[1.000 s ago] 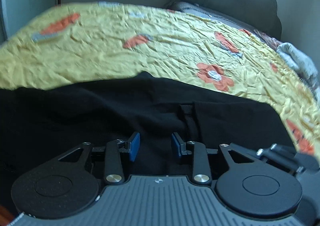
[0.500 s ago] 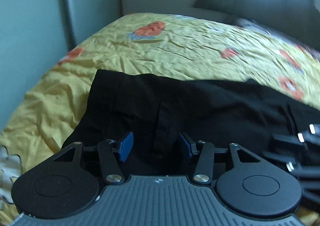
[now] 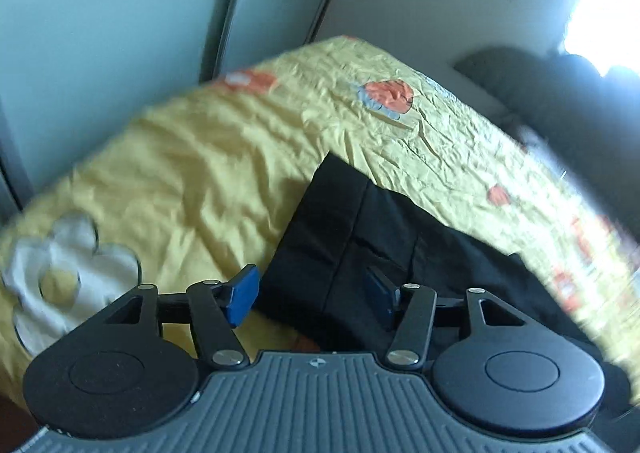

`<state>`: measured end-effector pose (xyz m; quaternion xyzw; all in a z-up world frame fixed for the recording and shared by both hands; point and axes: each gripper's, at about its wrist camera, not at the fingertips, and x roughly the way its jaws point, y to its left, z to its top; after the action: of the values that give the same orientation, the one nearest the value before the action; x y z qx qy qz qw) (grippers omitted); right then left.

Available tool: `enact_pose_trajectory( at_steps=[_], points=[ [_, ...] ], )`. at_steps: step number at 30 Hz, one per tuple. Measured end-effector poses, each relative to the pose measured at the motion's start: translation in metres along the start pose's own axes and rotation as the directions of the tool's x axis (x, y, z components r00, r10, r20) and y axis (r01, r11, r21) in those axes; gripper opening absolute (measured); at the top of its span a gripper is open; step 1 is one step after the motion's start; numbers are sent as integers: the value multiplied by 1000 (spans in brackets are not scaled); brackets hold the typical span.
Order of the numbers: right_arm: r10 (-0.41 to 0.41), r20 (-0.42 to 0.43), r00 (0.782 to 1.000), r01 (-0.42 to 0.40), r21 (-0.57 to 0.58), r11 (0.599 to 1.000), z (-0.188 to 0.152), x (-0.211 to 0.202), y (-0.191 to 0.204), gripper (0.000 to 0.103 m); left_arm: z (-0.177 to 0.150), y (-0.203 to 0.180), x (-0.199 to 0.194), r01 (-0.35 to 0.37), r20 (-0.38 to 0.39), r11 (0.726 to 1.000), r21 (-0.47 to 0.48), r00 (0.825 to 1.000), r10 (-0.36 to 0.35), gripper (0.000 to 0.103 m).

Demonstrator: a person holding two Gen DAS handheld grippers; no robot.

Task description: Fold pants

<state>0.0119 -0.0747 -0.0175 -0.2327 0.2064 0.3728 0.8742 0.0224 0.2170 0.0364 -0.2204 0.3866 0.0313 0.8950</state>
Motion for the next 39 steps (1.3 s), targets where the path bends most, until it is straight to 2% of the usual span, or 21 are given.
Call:
enact_pose_trajectory(
  at_steps=[2, 4, 7, 11, 13, 14, 15, 17, 18, 19, 21, 23, 26, 28, 29, 32, 34, 35, 37, 38, 39],
  points=[
    [1, 2, 1000, -1, -87, 996, 5, 10, 17, 34, 0, 11, 0, 43, -42, 996, -75, 998, -46, 62],
    [-14, -1, 1000, 14, -160, 987, 6, 18, 32, 49, -1, 20, 2, 87, -77, 986, -139, 992, -98, 63],
    [-67, -21, 998, 59, -263, 963, 4, 32, 46, 49, -2, 29, 8, 143, -119, 966, -216, 978, -172, 66],
    [-158, -33, 987, 133, -387, 913, -2, 45, 60, 49, -7, 42, 25, 199, -167, 914, -353, 948, -271, 73],
    [-187, -16, 982, 160, -447, 880, -5, 49, 68, 45, -11, 49, 33, 225, -178, 877, -424, 929, -325, 75],
    [-192, -9, 981, 165, -478, 863, -7, 52, 72, 39, -13, 52, 38, 240, -181, 855, -460, 918, -354, 75],
    [-187, -9, 982, 157, -502, 851, -8, 55, 75, 23, -15, 54, 42, 252, -178, 834, -491, 908, -379, 76],
    [-181, 2, 984, 157, -511, 845, -9, 59, 78, 18, -18, 57, 49, 278, -158, 792, -543, 893, -422, 77],
    [-172, 9, 985, 154, -493, 856, -8, 58, 75, 16, -18, 58, 52, 289, -145, 780, -556, 890, -433, 77],
    [-154, 10, 988, 143, -445, 884, -4, 56, 69, 15, -18, 58, 55, 300, -131, 768, -566, 887, -443, 77],
    [-110, 21, 994, 111, -303, 947, 5, 46, 47, 14, -16, 56, 63, 318, -105, 746, -585, 882, -459, 78],
    [-58, 32, 998, 61, -138, 989, 16, 37, 22, 14, -12, 52, 71, 337, -82, 733, -592, 879, -470, 78],
    [52, 39, 998, -53, 24, 998, 24, 26, -9, 15, -3, 41, 83, 378, -47, 737, -561, 874, -484, 78],
    [190, 41, 981, -192, 69, 979, 25, 19, -21, 15, 1, 38, 88, 360, -53, 753, -551, 885, -462, 78],
    [206, 81, 975, -212, 85, 973, 23, 12, -25, 15, 4, 37, 90, 372, -45, 756, -538, 884, -466, 78],
    [175, 139, 975, -202, 218, 955, 22, 6, -48, 16, 8, 33, 94, 375, -36, 781, -500, 892, -451, 77],
    [115, 108, 987, -142, 290, 946, 17, 17, -60, 16, 10, 30, 94, 367, -32, 804, -468, 902, -430, 73],
    [88, 65, 994, -104, 303, 947, 15, 27, -64, 16, 11, 28, 95, 362, -31, 815, -453, 907, -420, 70],
    [69, -48, 996, -50, 315, 948, 5, 50, -62, 16, 10, 24, 94, 340, -31, 846, -411, 922, -386, 52],
    [74, -86, 994, -42, 322, 946, 0, 58, -62, 16, 10, 21, 94, 312, -41, 873, -374, 935, -352, 34],
    [79, -74, 994, -50, 336, 941, -5, 59, -62, 16, 10, 19, 93, 284, -49, 897, -338, 947, -318, 23]
  ],
)
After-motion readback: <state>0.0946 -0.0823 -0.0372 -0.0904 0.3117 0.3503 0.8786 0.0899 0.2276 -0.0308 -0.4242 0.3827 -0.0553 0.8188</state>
